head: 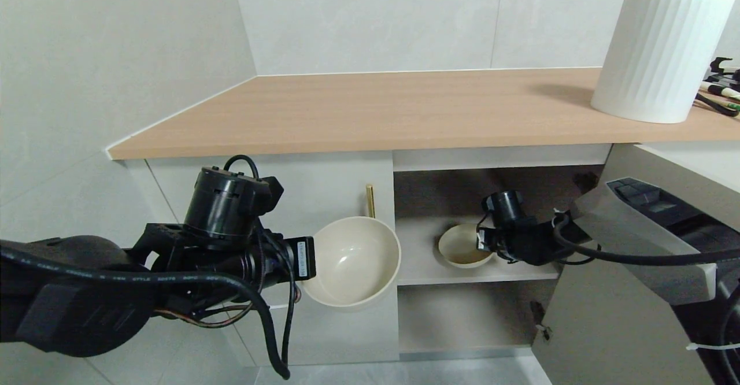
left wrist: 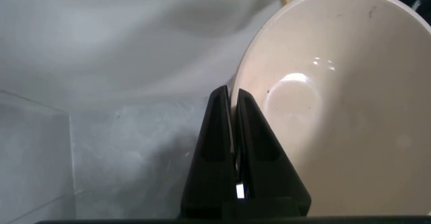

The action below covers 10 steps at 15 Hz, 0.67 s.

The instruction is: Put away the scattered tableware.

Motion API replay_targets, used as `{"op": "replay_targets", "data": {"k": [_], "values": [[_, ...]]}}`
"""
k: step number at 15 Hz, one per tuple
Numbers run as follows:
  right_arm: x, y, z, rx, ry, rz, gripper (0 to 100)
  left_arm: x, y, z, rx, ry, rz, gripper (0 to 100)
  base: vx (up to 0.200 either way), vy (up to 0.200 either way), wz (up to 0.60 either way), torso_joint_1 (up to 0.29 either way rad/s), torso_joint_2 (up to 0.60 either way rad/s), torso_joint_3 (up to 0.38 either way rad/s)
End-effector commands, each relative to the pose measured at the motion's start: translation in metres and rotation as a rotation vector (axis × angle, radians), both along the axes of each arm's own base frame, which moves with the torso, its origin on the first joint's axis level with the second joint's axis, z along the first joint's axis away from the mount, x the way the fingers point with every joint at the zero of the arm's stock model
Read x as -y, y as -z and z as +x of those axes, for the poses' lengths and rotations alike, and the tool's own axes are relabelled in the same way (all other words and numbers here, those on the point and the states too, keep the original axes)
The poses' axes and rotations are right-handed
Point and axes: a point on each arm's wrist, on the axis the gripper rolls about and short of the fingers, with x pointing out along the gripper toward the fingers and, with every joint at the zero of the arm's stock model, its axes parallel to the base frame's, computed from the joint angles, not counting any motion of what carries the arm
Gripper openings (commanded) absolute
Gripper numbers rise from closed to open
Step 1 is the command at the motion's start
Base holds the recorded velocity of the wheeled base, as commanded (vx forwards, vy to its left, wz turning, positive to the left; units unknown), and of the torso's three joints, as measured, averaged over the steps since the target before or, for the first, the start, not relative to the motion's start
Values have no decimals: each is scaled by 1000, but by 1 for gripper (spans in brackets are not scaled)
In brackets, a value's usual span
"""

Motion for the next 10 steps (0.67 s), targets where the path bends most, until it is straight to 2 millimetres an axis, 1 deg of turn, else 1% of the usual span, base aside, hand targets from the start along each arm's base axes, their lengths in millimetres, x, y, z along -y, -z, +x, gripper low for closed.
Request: {"op": "replay_targets", "data": {"k": [1, 3, 6, 10], "values": [[0, 4, -2, -13, -1, -8, 0, 0, -1, -1, 4, 1, -2, 0, 0, 0, 0, 0, 0, 0], [0, 12, -2, -30, -8, -24, 0, 0, -1, -1, 4, 1, -2, 0, 0, 0, 0, 0, 0, 0], [0, 18, -1, -33, 8, -43, 0, 0, -1, -1, 4, 0, -1, 0, 0, 0, 0, 0, 0, 0], [0, 16, 1, -23, 9, -41, 0, 0, -1, -1, 5, 1, 0, 0, 0, 0, 0, 0, 0, 0]]}}
